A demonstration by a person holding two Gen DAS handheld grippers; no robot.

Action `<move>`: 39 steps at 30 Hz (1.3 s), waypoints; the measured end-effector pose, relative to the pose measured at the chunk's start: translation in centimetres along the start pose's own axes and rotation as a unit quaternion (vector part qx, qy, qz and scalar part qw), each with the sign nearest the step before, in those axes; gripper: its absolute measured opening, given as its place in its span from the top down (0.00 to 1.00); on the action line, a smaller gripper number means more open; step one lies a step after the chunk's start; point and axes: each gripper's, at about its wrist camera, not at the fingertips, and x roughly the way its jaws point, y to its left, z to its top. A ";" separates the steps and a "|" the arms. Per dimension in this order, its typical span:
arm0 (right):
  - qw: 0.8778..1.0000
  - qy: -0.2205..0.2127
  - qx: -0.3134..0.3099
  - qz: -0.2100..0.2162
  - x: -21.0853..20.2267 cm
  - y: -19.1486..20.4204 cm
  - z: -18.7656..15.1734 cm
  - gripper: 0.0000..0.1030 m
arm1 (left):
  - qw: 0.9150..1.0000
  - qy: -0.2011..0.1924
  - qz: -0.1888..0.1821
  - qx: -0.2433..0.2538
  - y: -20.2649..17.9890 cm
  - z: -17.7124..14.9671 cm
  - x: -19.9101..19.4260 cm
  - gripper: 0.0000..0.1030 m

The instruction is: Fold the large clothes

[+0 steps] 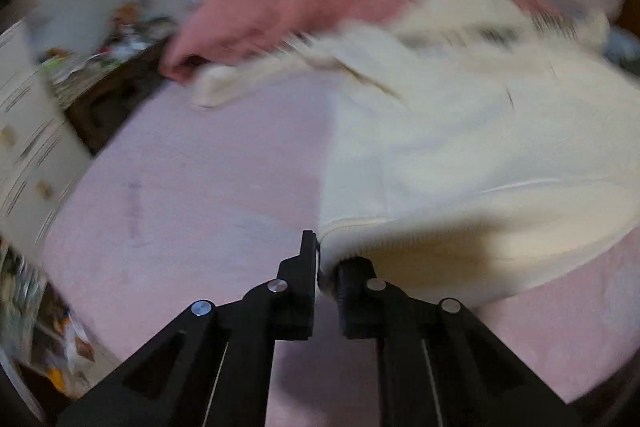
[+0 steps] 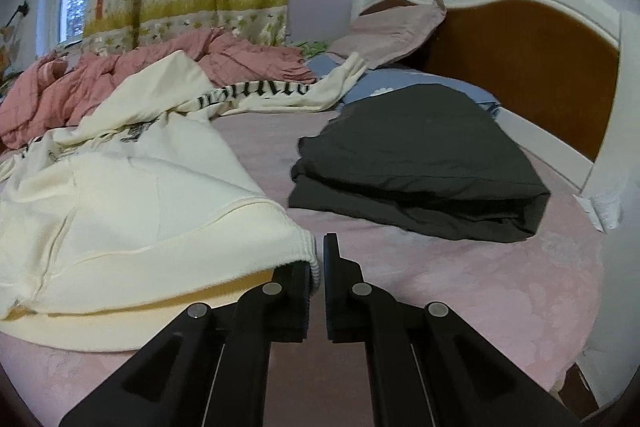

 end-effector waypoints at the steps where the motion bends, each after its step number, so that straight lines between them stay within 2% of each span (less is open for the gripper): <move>1: 1.000 -0.001 0.008 0.002 -0.3 -0.2 0.0 0.97 | 1.000 -0.008 0.001 -0.025 1.1 -0.1 -0.4 0.91; 3: 1.000 0.000 0.010 0.003 -1.0 0.0 -0.1 0.97 | 0.999 -0.011 0.015 -0.046 2.2 -0.4 -0.1 0.91; 5: 0.999 0.034 0.007 0.026 -1.1 0.3 -0.8 0.97 | 0.999 0.008 0.018 -0.045 2.6 -1.0 1.2 0.91; 7: 0.997 0.065 0.006 0.048 -0.8 0.4 -1.4 0.97 | 0.997 0.034 -0.009 -0.070 3.7 -1.4 2.3 0.88; 8: 0.992 0.091 0.003 0.083 -0.4 0.3 -1.9 0.97 | 0.996 0.039 -0.022 -0.075 4.1 -1.3 2.4 0.87; 9: 0.989 0.101 0.003 0.108 -0.4 0.3 -2.1 0.97 | 0.996 0.040 -0.037 -0.068 3.9 -1.2 2.4 0.78; 10: 0.987 0.104 0.004 0.119 -0.5 0.1 -2.2 0.97 | 0.997 0.047 -0.051 -0.046 3.5 -1.1 2.2 0.62; 11: 0.984 0.110 0.002 0.140 -0.9 0.0 -2.3 0.97 | 0.997 0.054 -0.054 -0.024 3.0 -1.1 1.8 0.57; 12: 0.981 0.116 0.001 0.156 -0.9 0.0 -2.4 0.97 | 0.997 0.049 -0.054 0.004 2.3 -1.3 1.0 0.57; 14: 0.973 0.140 -0.010 0.182 -1.5 0.4 -3.0 0.94 | 0.997 0.027 -0.064 0.044 1.2 -1.8 -0.9 0.52; 16: 0.974 0.138 -0.026 0.180 -2.6 0.9 -3.7 0.93 | 0.995 -0.001 -0.068 0.071 0.0 -2.1 -3.3 0.30; 17: 0.974 0.132 -0.034 0.178 -3.4 1.3 -4.0 0.93 | 0.995 -0.019 -0.063 0.080 -0.6 -2.2 -4.4 0.25; 18: 0.974 0.129 -0.043 0.181 -4.1 1.7 -4.2 0.92 | 0.994 -0.042 -0.056 0.090 -1.5 -2.2 -5.6 0.22; 20: 0.974 0.114 -0.083 0.176 -5.7 3.2 -4.6 0.83 | 0.990 -0.078 -0.075 0.093 -3.1 -2.0 -7.6 0.22; 22: 0.974 0.077 -0.142 0.157 -7.7 5.3 -5.0 0.60 | 0.986 -0.098 -0.101 0.091 -4.9 -1.5 -8.9 0.22; 24: 0.969 0.042 -0.185 0.158 -9.1 7.0 -5.3 0.46 | 0.979 -0.114 -0.131 0.110 -7.8 -1.1 -9.8 0.22; 26: 0.953 0.030 -0.229 0.198 -9.9 9.4 -6.0 0.46 | 0.974 -0.109 -0.143 0.140 -10.7 -1.0 -9.9 0.22; 27: 0.948 0.033 -0.242 0.204 -9.8 10.1 -6.2 0.46 | 0.972 -0.098 -0.152 0.151 -12.3 -1.0 -9.5 0.20; 29: 0.941 0.058 -0.278 0.183 -8.6 12.4 -7.3 0.46 | 0.972 -0.048 -0.163 0.163 -15.1 -1.3 -7.3 0.18; 30: 0.937 0.074 -0.293 0.174 -8.0 13.4 -8.1 0.46 | 0.972 -0.029 -0.156 0.174 -16.3 -1.7 -6.4 0.19; 32: 0.932 0.085 -0.312 0.162 -7.5 14.3 -9.2 0.46 | 0.970 -0.038 -0.153 0.184 -17.4 -2.7 -6.0 0.19; 35: 0.934 0.065 -0.326 0.132 -7.9 14.9 -9.7 0.39 | 0.969 -0.038 -0.142 0.199 -18.2 -3.7 -5.5 0.18; 36: 0.935 0.058 -0.330 0.116 -7.8 15.3 -9.7 0.30 | 0.968 -0.039 -0.140 0.203 -18.4 -3.8 -5.5 0.16; 37: 0.935 0.052 -0.338 0.094 -7.2 16.0 -9.8 0.26 | 0.968 -0.038 -0.138 0.205 -18.5 -3.6 -5.4 0.13; 39: 0.936 0.047 -0.336 0.090 -6.7 16.6 -9.3 0.26 | 0.970 -0.034 -0.133 0.203 -18.5 -3.0 -4.8 0.10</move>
